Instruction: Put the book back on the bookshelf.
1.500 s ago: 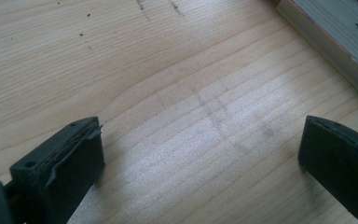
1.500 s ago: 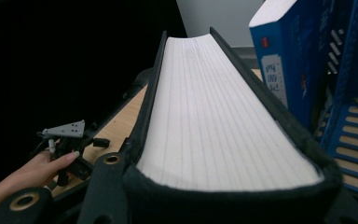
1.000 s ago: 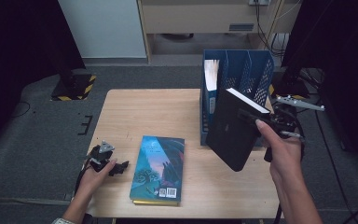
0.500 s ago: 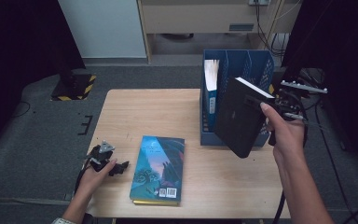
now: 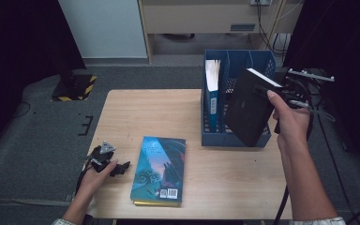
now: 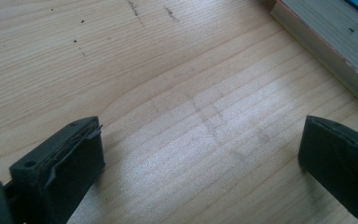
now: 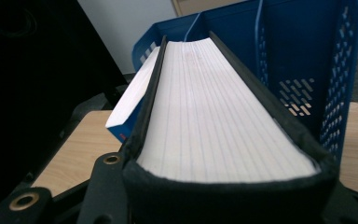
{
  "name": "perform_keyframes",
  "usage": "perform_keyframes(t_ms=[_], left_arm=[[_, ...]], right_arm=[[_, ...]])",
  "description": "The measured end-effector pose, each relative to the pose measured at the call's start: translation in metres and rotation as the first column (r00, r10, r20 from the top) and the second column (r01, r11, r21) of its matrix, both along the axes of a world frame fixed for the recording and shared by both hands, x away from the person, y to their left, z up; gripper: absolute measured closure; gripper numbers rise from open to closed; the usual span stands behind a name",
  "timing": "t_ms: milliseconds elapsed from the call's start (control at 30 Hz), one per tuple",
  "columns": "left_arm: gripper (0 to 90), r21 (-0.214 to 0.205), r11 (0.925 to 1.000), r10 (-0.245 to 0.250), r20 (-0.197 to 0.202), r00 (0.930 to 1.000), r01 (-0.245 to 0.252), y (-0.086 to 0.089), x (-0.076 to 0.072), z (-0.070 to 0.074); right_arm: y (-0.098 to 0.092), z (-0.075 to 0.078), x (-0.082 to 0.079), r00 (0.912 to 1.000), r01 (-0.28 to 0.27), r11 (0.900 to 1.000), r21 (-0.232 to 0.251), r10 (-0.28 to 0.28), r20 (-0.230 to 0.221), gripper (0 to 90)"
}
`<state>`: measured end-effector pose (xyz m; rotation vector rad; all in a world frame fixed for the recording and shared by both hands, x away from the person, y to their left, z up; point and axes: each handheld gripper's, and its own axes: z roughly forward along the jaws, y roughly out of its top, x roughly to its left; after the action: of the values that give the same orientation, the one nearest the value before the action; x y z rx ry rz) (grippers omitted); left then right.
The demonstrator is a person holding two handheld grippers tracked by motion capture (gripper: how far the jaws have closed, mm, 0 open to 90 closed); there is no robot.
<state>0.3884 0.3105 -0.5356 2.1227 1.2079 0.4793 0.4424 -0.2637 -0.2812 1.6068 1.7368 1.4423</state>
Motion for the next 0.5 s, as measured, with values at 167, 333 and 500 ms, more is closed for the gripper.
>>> perform_keyframes(t_ms=[167, 333, 500], left_arm=[[0.0, 0.0, 1.0, -0.001, 0.0, 1.0, 0.001, -0.001, 0.0, 0.0], [0.0, -0.001, 1.0, -0.001, 0.001, 1.0, 0.001, -0.001, 0.0, 0.0], [0.0, -0.001, 1.0, -0.001, 0.0, 1.0, 0.001, -0.001, 0.0, 0.0]], right_arm=[[-0.008, 0.002, 0.004, 0.9997, 0.022, 0.9998, -0.003, -0.022, 0.01, 53.1], [-0.018, 0.0, 0.006, 0.9988, 0.049, 0.9988, -0.008, -0.049, 0.005, 53.1], [-0.023, -0.001, 0.005, 0.9976, 0.069, 0.9973, -0.024, -0.069, -0.001, 53.1]])
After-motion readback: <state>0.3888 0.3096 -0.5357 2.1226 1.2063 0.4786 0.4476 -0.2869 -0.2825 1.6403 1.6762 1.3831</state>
